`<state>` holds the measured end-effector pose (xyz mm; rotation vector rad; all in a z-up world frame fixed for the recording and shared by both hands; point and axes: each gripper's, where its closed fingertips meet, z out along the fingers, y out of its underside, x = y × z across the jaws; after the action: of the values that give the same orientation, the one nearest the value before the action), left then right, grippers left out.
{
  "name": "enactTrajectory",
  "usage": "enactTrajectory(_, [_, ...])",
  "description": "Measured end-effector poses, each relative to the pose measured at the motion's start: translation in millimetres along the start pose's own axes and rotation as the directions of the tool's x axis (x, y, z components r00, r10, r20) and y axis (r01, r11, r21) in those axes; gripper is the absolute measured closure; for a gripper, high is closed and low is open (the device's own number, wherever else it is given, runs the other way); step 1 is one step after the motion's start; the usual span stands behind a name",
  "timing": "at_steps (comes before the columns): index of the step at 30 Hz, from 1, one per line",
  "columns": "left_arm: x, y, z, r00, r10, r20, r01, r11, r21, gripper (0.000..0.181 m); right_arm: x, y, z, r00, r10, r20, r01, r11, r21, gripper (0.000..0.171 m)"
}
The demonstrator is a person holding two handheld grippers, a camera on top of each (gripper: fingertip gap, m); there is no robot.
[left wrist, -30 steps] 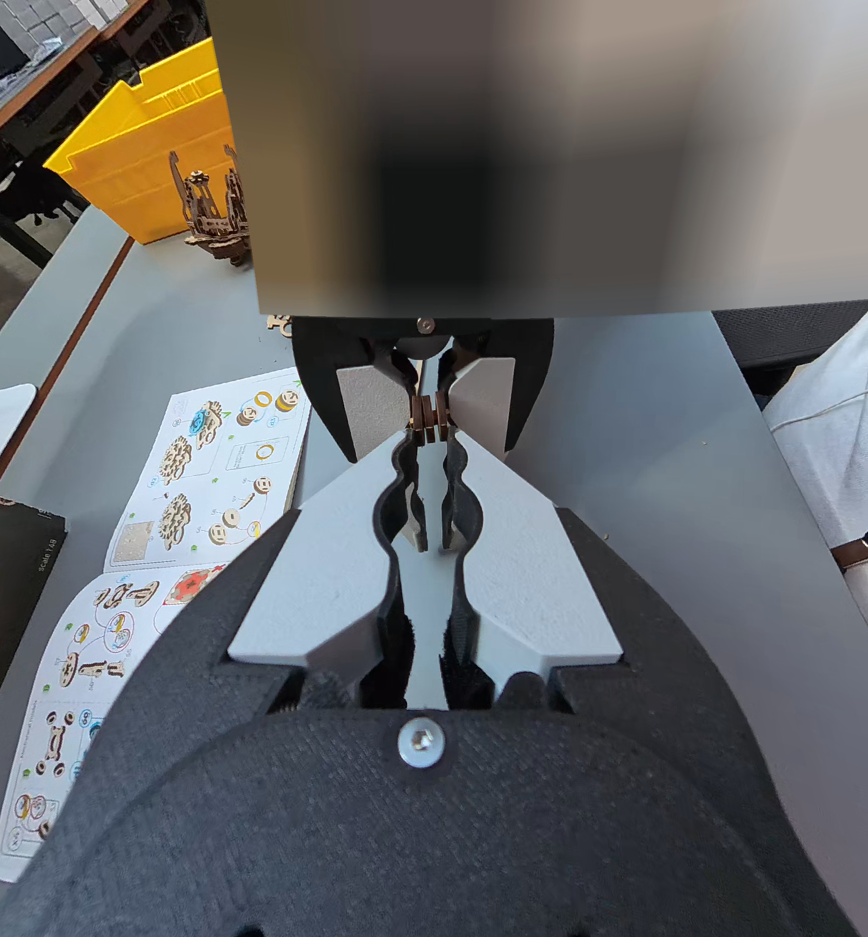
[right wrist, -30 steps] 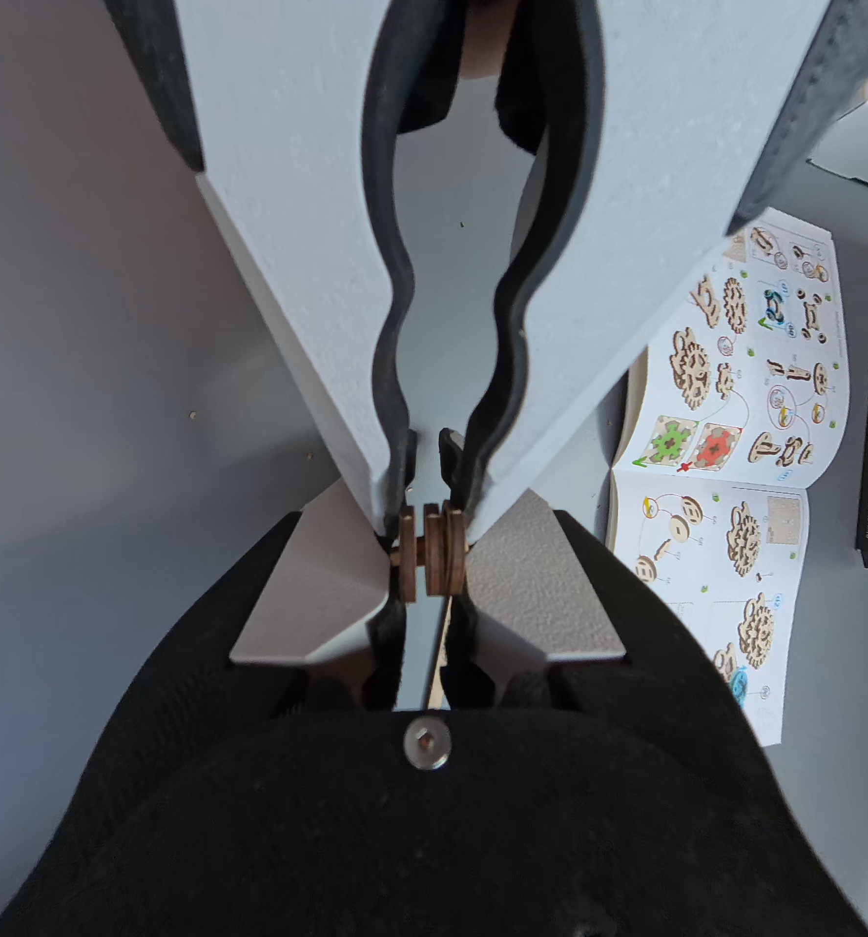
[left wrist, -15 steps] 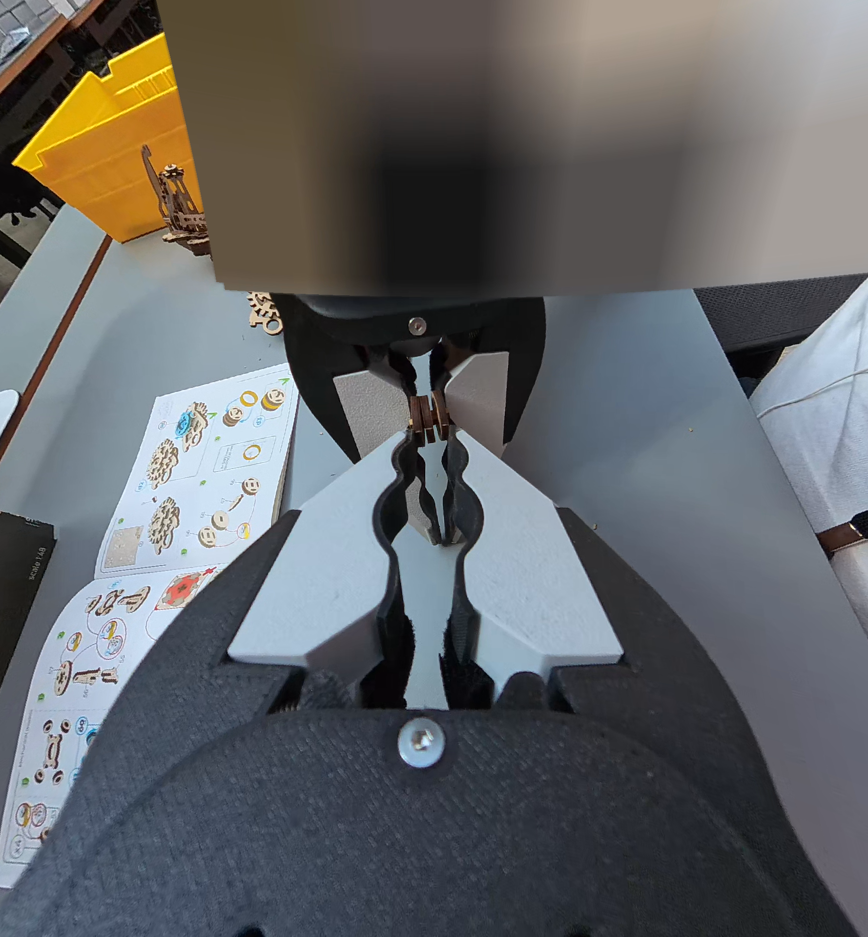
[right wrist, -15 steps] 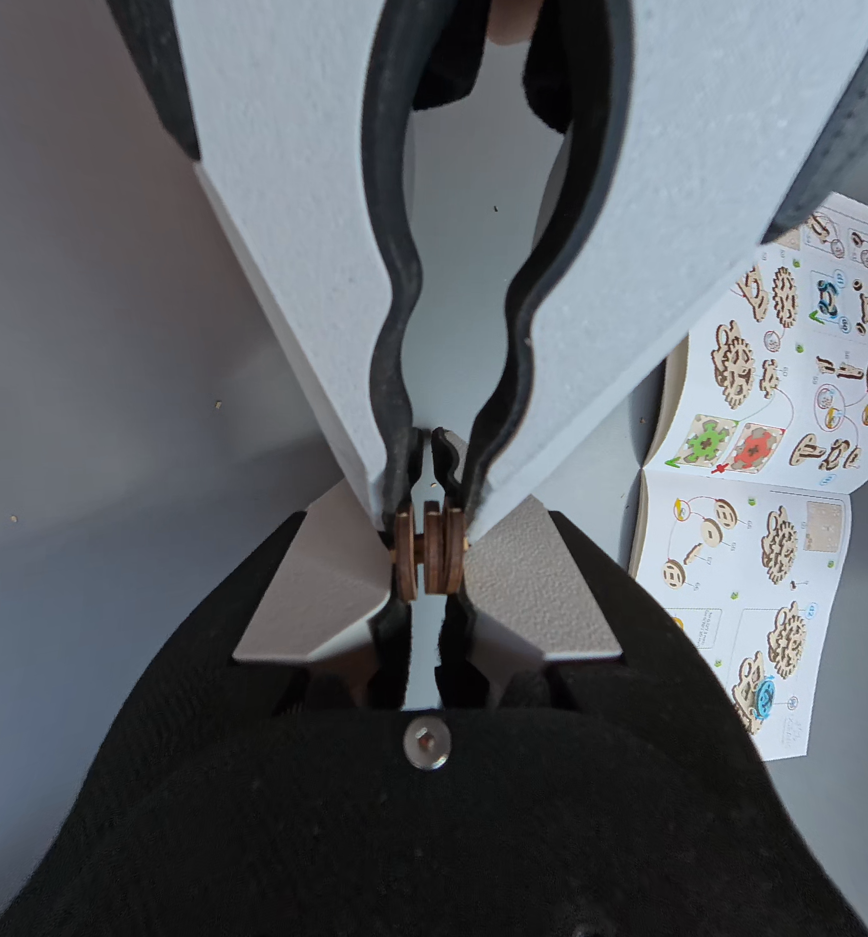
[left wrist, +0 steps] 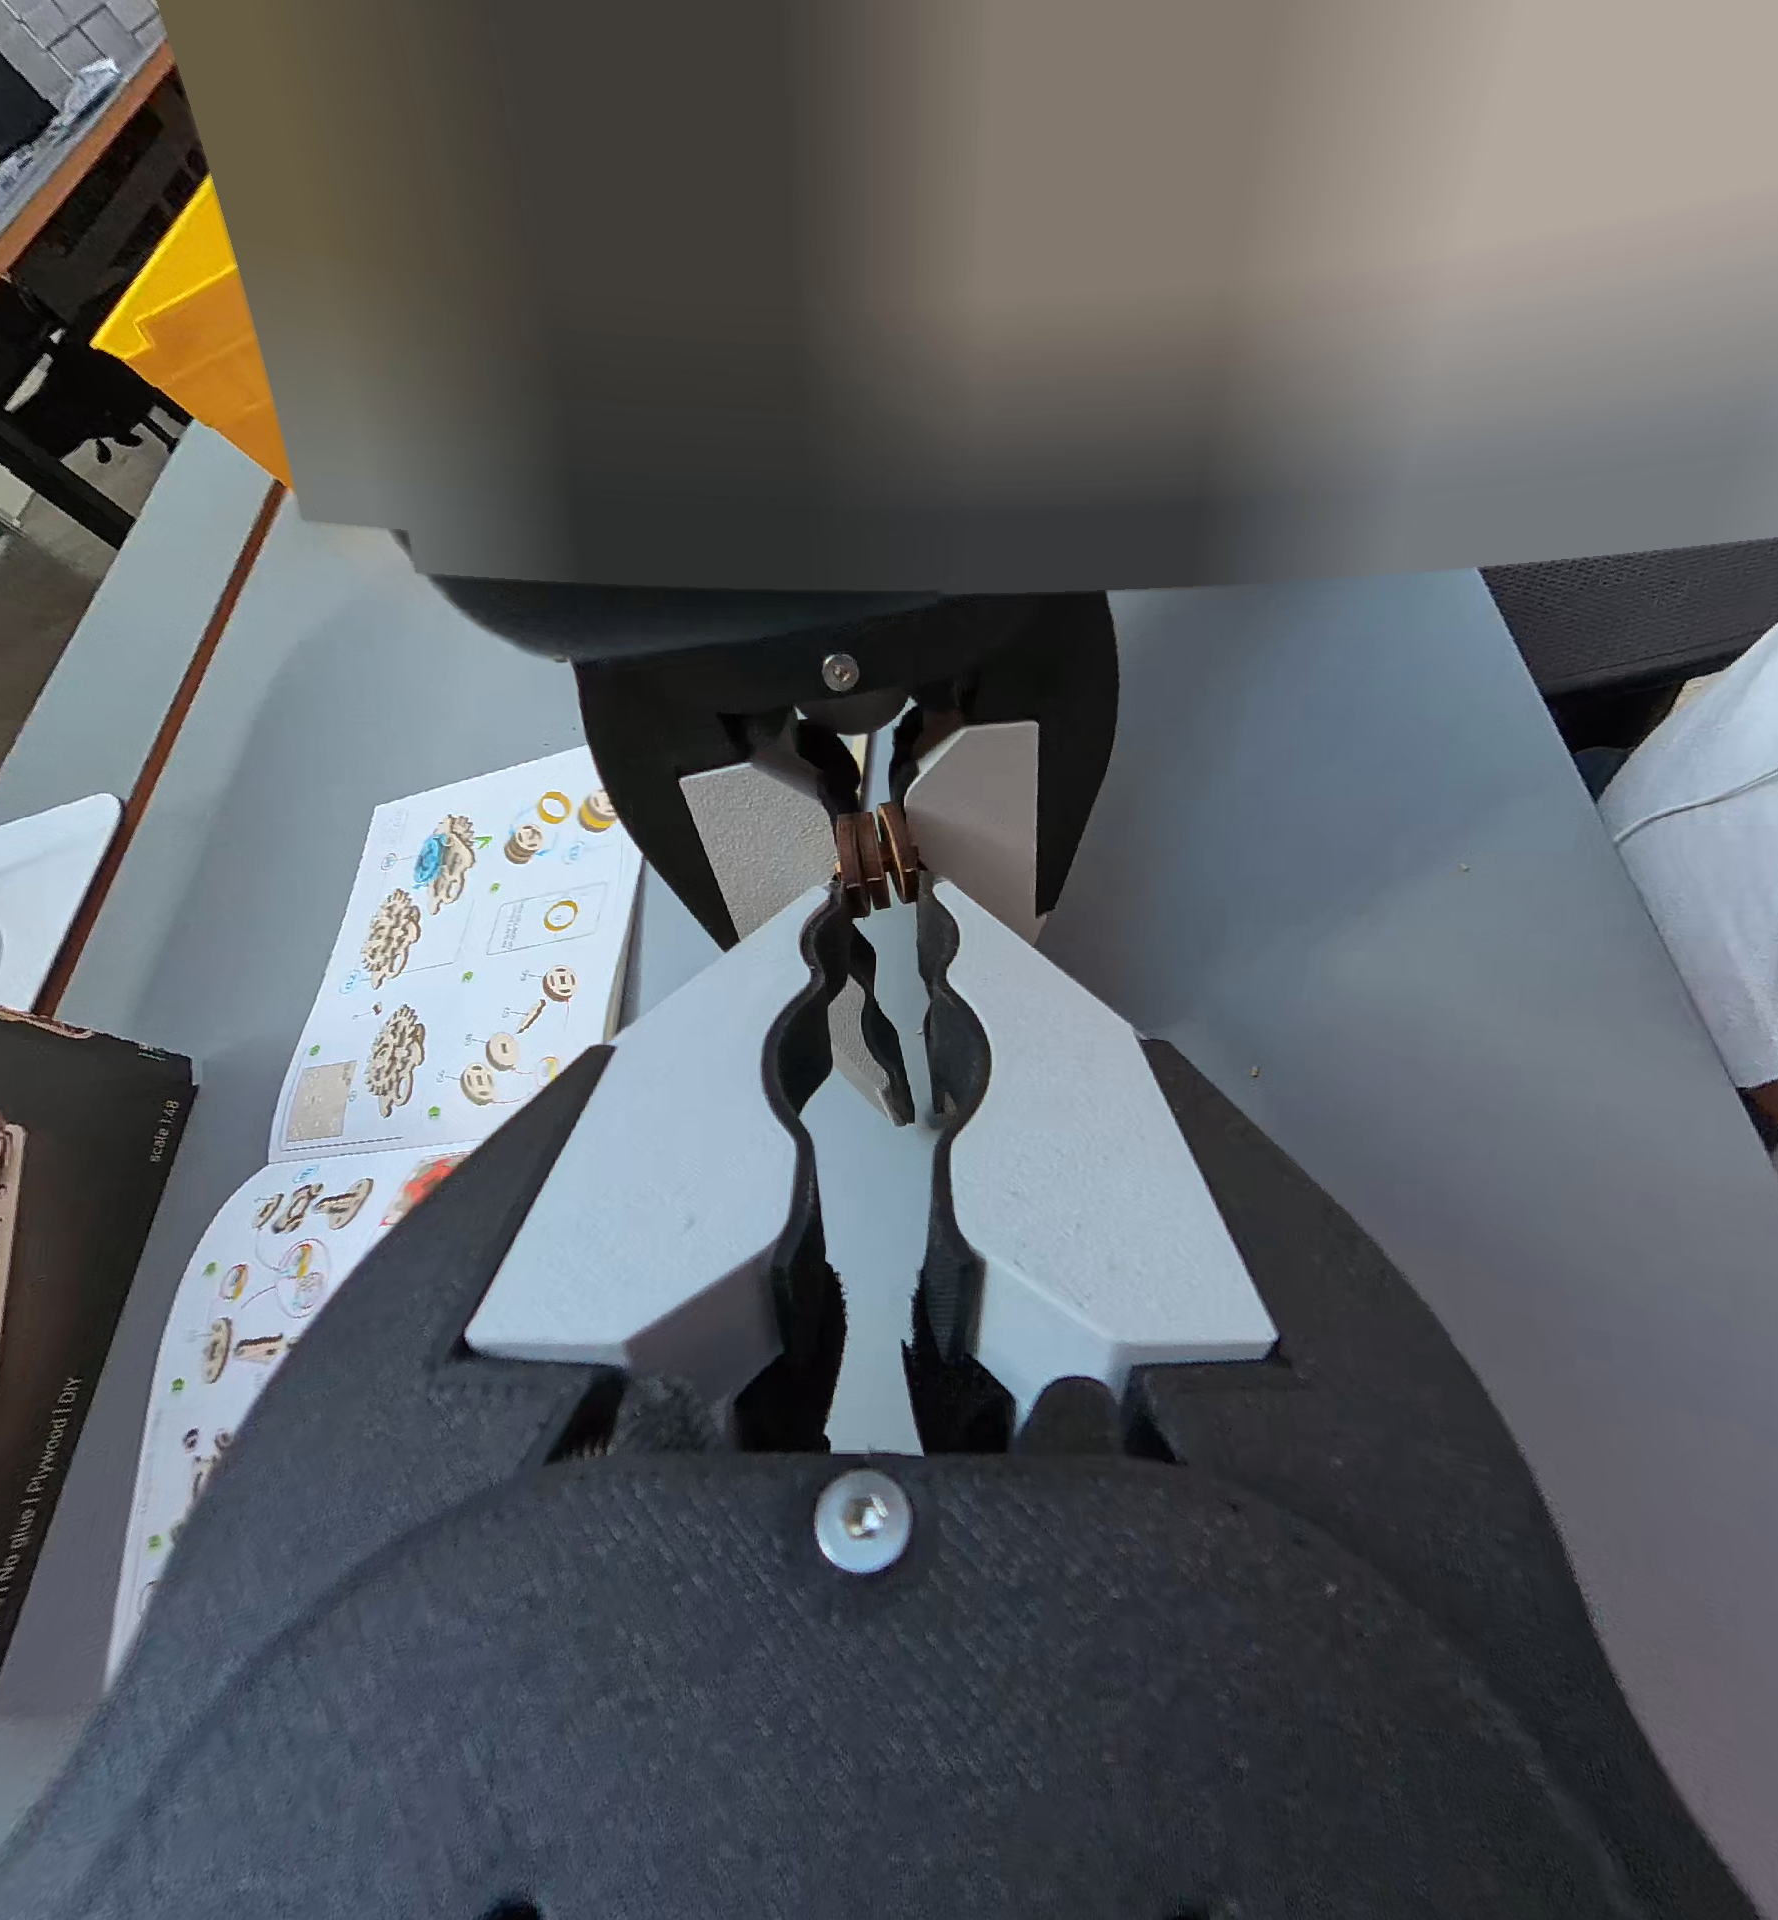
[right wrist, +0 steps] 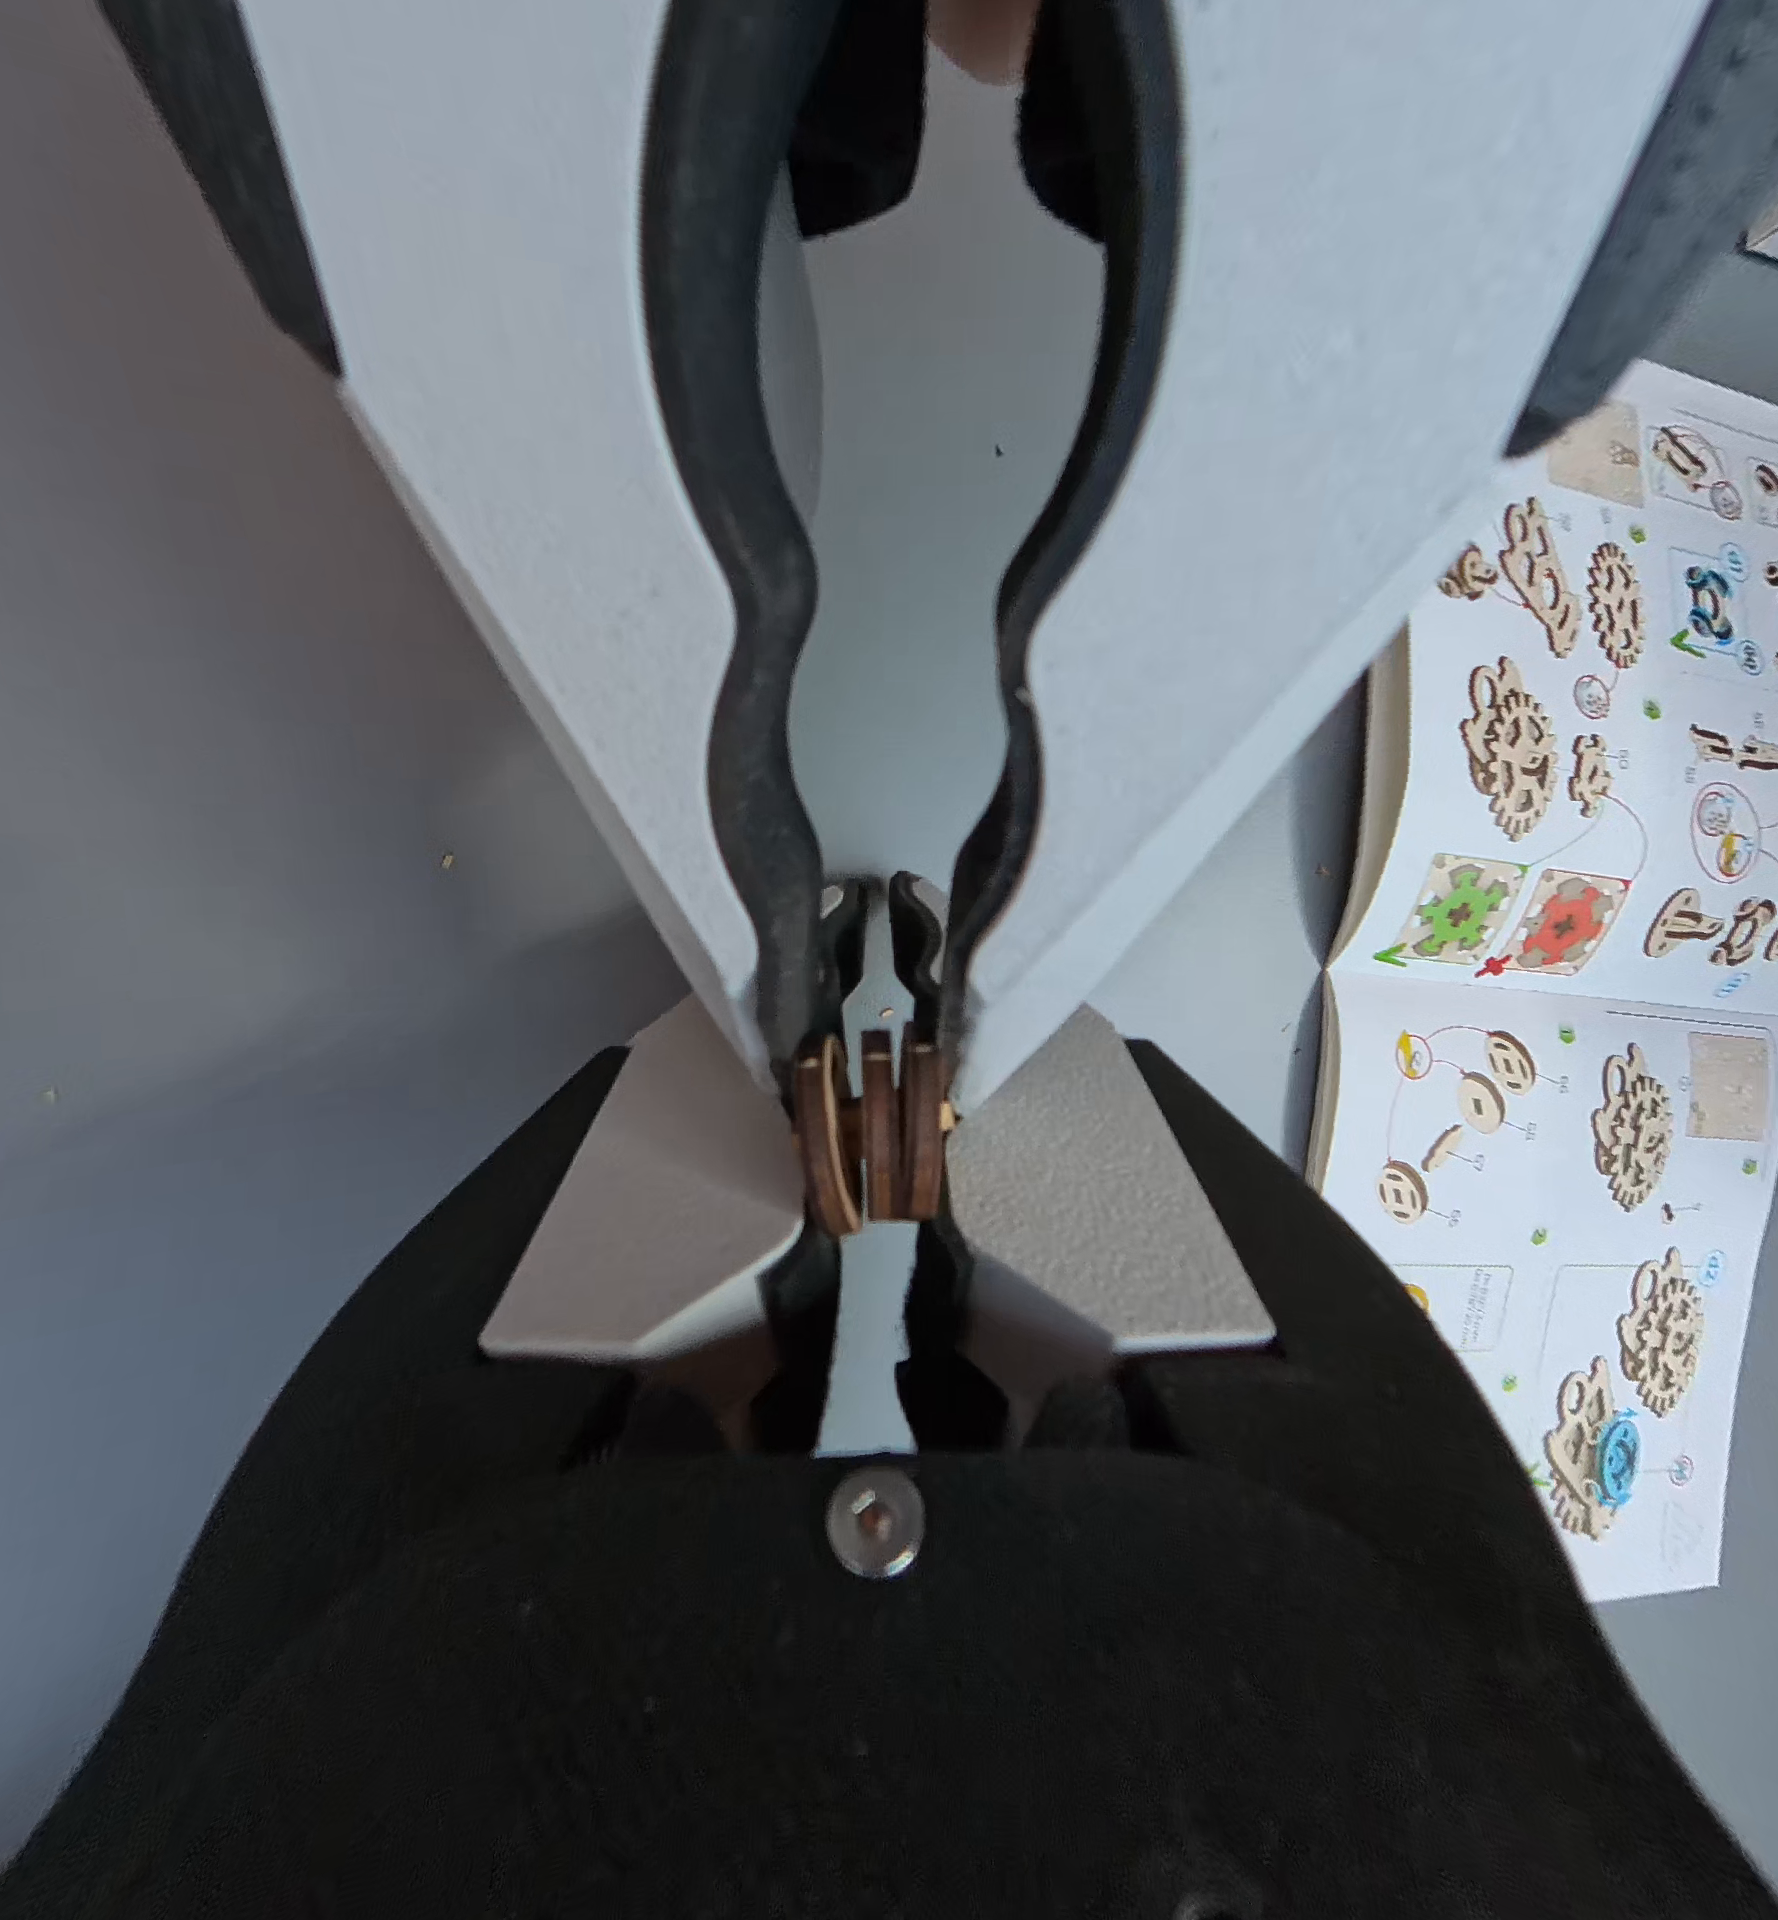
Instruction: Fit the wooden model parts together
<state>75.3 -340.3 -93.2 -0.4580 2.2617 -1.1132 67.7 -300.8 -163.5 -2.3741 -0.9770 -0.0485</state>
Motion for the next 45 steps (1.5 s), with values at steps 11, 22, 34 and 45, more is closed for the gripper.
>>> enactTrajectory(11, [-1, 4, 3, 0.990, 0.122, 0.067, -0.120, 0.992, -0.035, 0.170, 13, 5, 1, 0.986, -0.102, -0.132, 0.097, 0.994, -0.043, 0.165])
enactTrajectory(22, [-10, 0, 2, 0.975, 0.156, 0.158, -0.155, 0.988, -0.019, 0.169, 26, 12, -1, 0.982, -0.028, -0.188, 0.017, 0.998, -0.060, 0.165])
enactTrajectory(34, [-12, 2, 4, 0.973, 0.171, 0.158, -0.167, 0.985, -0.038, 0.170, 24, 8, -2, 0.983, -0.005, -0.186, -0.002, 0.999, -0.038, 0.162])
enactTrajectory(45, [-11, -1, 7, 0.965, 0.185, 0.188, -0.179, 0.983, -0.048, 0.170, 27, 14, -5, 0.974, -0.038, -0.223, 0.024, 0.997, -0.068, 0.165])
